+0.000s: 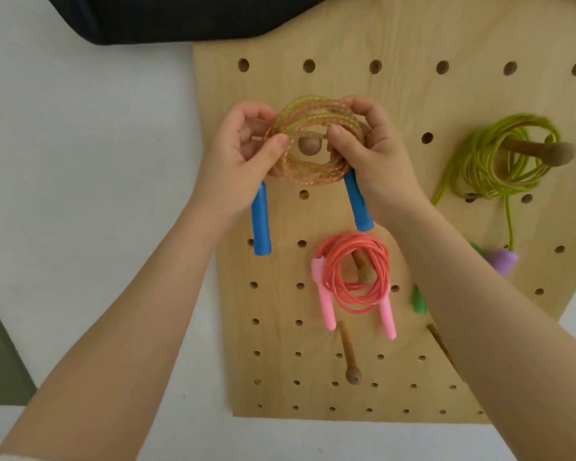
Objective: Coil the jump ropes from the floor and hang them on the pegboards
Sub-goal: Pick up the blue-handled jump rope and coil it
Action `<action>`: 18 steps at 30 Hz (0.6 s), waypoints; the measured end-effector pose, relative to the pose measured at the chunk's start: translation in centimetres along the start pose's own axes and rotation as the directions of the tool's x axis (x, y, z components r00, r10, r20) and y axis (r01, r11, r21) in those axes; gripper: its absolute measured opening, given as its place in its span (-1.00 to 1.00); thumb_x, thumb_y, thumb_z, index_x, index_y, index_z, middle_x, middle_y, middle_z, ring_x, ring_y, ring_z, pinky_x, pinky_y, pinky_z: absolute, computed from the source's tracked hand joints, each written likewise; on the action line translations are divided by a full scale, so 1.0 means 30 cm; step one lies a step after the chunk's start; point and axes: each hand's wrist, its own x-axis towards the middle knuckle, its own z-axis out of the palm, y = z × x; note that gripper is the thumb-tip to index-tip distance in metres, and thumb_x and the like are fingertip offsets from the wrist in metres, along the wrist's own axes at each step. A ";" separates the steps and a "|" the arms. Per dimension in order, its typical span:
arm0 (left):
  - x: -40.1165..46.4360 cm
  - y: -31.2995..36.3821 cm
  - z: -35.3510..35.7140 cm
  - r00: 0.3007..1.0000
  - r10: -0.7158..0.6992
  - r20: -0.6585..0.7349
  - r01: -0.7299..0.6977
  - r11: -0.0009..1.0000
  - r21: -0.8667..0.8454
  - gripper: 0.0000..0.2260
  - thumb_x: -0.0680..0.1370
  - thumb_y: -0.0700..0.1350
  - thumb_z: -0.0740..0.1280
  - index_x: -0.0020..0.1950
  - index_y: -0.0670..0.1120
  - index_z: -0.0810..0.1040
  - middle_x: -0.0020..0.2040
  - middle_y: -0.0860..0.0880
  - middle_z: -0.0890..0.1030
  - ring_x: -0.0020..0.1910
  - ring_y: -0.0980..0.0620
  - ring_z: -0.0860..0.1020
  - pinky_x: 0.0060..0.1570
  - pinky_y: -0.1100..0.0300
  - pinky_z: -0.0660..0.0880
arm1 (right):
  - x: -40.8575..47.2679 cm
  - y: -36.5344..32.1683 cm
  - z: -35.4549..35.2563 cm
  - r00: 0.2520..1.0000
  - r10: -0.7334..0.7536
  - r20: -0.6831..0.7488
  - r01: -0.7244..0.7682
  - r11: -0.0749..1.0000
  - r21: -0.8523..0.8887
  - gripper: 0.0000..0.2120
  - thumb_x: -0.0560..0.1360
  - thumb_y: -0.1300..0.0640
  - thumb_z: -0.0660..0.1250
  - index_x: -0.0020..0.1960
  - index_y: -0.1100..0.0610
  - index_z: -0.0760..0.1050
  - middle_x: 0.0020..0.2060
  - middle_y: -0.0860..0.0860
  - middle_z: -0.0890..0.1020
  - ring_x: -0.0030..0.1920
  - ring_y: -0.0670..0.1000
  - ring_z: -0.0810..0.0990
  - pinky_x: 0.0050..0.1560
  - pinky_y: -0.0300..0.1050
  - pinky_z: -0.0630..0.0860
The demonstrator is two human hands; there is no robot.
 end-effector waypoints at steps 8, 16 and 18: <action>0.075 -0.126 0.025 0.982 -0.082 -0.173 0.084 0.996 0.007 -0.83 0.54 -0.22 0.30 -0.08 0.06 0.43 -0.16 0.02 0.53 -0.32 0.19 0.53 -0.35 0.25 0.50 | 0.097 0.103 0.014 0.978 -0.194 -0.077 0.122 0.830 -0.545 -0.75 0.54 0.14 0.26 0.21 0.11 0.41 -0.15 -0.25 0.47 -0.22 -0.38 0.45 -0.19 -0.48 0.36; 0.097 -0.226 0.117 0.931 0.267 -0.249 -0.051 0.770 0.635 -0.88 0.52 -0.15 0.28 -0.03 -0.18 0.52 0.02 -0.11 0.51 -0.03 -0.05 0.47 -0.09 0.09 0.44 | 0.096 0.209 0.009 0.901 -0.433 -0.037 -0.013 0.058 -0.998 -0.54 0.52 0.05 0.05 0.33 0.24 0.41 0.25 0.21 0.50 0.05 0.27 0.52 -0.10 0.08 0.47; 0.116 -0.234 0.131 0.920 0.279 -0.275 -0.035 0.758 0.651 -0.87 0.49 -0.16 0.31 -0.05 -0.21 0.53 0.05 -0.17 0.48 0.00 -0.13 0.47 -0.13 0.07 0.42 | 0.089 0.214 0.016 0.921 -0.389 -0.021 -0.021 0.003 -1.000 -0.52 0.55 0.07 0.03 0.43 0.20 0.28 0.41 0.18 0.34 0.21 0.27 0.46 0.05 0.11 0.44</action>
